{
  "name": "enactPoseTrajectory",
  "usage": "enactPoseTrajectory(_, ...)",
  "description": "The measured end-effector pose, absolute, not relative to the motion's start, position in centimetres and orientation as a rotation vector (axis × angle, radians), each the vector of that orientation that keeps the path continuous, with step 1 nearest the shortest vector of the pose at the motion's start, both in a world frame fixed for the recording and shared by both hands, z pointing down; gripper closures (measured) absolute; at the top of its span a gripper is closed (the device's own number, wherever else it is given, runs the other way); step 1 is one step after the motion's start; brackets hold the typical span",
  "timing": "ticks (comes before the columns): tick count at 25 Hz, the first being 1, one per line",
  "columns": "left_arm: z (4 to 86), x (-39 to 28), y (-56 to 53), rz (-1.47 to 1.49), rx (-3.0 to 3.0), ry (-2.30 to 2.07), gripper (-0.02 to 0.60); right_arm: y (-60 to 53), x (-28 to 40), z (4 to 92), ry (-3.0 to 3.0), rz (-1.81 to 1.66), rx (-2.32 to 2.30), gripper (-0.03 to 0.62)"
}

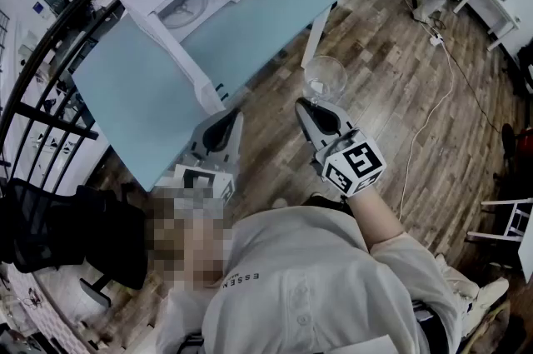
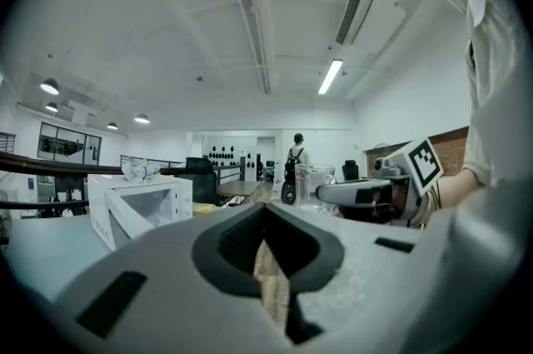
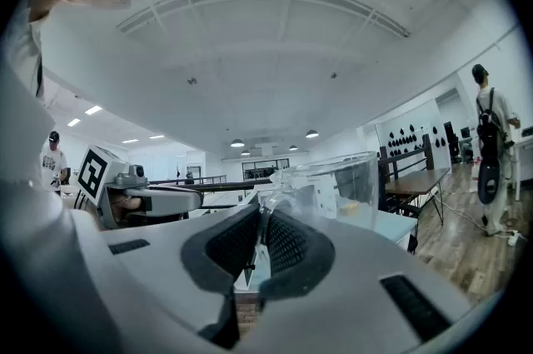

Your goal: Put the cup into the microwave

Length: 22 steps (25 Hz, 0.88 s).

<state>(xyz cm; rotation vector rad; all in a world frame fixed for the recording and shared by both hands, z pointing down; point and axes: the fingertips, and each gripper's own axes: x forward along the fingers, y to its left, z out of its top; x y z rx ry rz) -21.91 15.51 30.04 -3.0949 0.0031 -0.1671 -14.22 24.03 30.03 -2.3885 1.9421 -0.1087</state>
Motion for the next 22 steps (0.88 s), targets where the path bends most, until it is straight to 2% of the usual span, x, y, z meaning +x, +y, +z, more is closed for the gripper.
enactPoseTrajectory(13, 30.2, -20.4, 15.2, -0.169, -3.076, -0.033, 0.581, 23.2, -13.1, 30.1, 1.942, -0.118, -2.372, 0.568)
enactPoseTrajectory(22, 31.2, -18.1, 14.3, -0.189, -3.095, 0.011, 0.581, 21.4, -9.7, 31.1, 1.973, -0.16, -2.326, 0.568)
